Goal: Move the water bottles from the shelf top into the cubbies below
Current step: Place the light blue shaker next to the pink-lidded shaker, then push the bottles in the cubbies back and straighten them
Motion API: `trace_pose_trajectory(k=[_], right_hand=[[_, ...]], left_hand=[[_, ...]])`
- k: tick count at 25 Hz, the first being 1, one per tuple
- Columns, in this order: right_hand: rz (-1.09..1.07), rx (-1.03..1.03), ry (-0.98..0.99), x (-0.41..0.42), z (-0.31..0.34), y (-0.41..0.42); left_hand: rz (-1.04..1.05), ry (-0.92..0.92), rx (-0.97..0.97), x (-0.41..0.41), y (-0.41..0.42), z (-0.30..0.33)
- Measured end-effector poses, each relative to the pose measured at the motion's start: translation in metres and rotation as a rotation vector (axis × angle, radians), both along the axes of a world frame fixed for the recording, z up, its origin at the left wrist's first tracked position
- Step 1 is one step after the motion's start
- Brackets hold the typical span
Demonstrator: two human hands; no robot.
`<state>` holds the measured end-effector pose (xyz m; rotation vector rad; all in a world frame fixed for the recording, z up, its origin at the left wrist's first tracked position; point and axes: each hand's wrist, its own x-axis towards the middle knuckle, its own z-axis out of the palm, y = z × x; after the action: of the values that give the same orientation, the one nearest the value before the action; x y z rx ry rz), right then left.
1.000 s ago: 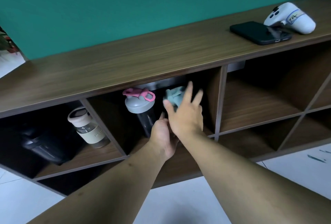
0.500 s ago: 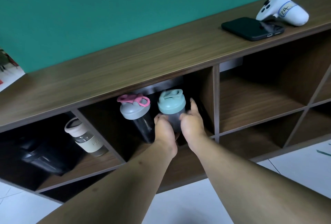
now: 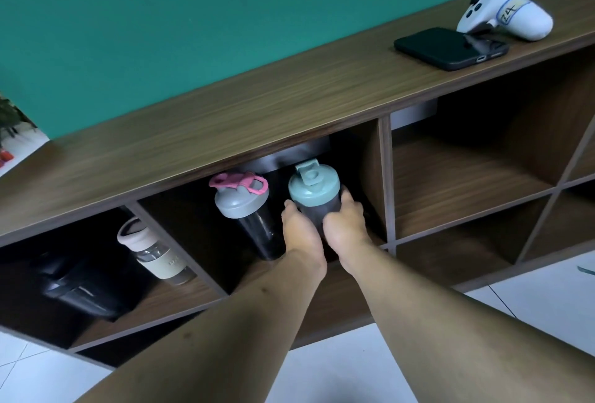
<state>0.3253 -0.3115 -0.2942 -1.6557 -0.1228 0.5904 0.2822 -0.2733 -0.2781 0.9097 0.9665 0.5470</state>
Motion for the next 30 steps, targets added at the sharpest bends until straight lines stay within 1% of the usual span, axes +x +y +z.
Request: trace_pose_trajectory(k=[3, 4, 6, 8, 10, 11, 15, 19, 25, 27, 28, 30], right_hand=[[-0.079, -0.126, -0.072, -0.003, -0.004, -0.008], [-0.120, -0.148, -0.088, -0.004, -0.005, -0.009], [-0.169, -0.185, -0.113, -0.006, -0.008, -0.009], [-0.143, -0.205, -0.133, -0.005, -0.010, -0.005], [-0.109, -0.184, -0.121, -0.005, -0.012, -0.003], [-0.112, -0.158, -0.104, -0.006, -0.014, -0.002], [-0.045, -0.061, -0.032, -0.007, -0.016, -0.004], [-0.019, -0.040, 0.012, -0.009, -0.014, -0.001], [-0.028, 0.004, 0.035, -0.007, -0.013, 0.002], [-0.078, -0.057, 0.013, -0.012, -0.010, -0.001], [-0.116, -0.120, -0.029, -0.017, -0.008, -0.003], [-0.126, -0.243, -0.147, -0.029, -0.005, -0.003]], left_hand=[[-0.045, 0.102, 0.003, 0.004, 0.002, 0.010], [-0.063, 0.110, -0.020, 0.007, 0.004, 0.009], [-0.048, 0.063, -0.058, 0.005, 0.002, 0.005], [0.011, -0.018, -0.041, 0.002, -0.003, -0.005], [0.056, -0.043, 0.020, 0.001, -0.005, -0.021], [0.037, -0.043, 0.028, 0.001, -0.005, -0.024], [-0.025, -0.133, -0.063, 0.003, -0.005, -0.009], [-0.074, -0.142, -0.068, 0.010, 0.003, 0.004], [-0.037, -0.133, -0.081, 0.015, 0.003, 0.004], [-0.049, -0.111, -0.082, 0.007, 0.003, -0.005], [-0.033, -0.084, -0.071, 0.000, 0.005, -0.015], [-0.004, 0.000, 0.026, -0.023, 0.007, -0.039]])
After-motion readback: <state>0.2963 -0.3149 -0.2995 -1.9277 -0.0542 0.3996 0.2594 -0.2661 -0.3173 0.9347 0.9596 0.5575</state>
